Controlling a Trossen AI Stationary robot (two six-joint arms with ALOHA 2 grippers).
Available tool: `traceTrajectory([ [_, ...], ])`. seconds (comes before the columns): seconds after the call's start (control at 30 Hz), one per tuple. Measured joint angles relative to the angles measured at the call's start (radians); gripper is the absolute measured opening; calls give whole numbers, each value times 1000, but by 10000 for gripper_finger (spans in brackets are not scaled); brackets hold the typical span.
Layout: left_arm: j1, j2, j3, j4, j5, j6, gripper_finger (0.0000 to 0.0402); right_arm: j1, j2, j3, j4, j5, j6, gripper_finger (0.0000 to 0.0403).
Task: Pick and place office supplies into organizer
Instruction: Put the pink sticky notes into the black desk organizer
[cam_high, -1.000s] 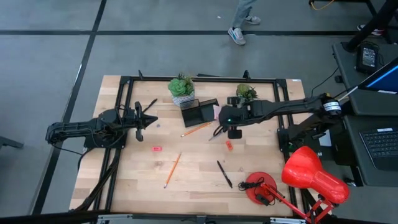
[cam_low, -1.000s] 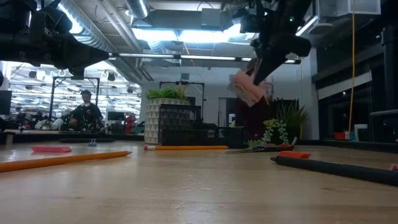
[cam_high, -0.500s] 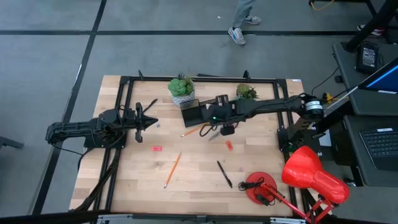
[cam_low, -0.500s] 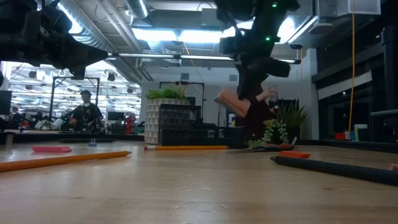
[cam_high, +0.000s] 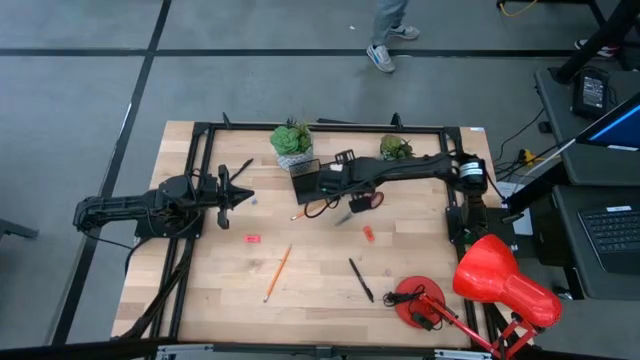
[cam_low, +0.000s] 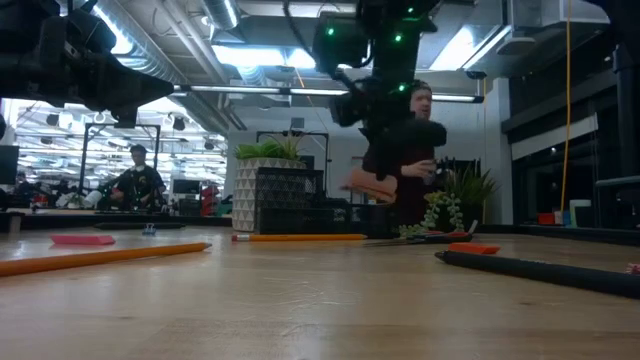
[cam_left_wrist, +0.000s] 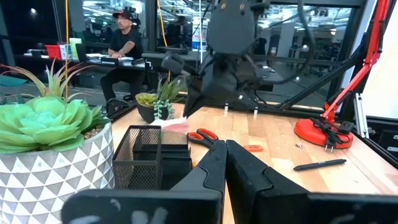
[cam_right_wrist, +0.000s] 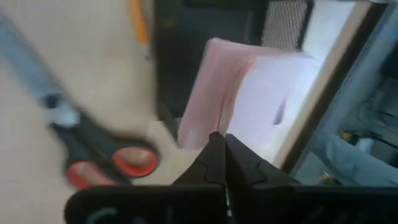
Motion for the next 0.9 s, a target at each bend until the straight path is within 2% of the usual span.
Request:
traceTrajectory([
  [0.07, 0, 0, 0, 0, 0, 1, 4, 0, 14, 0, 1, 28, -7, 0],
  [0.33, 0, 0, 0, 0, 0, 1, 4, -3, 21, 0, 48, 31, -48, 0],
  [0.5, 0, 0, 0, 0, 0, 1, 4, -4, 23, 0, 59, -10, -48, 0],
  [0.9, 0, 0, 0, 0, 0, 4, 4, -8, 25, 0, 83, -13, -48, 0],
])
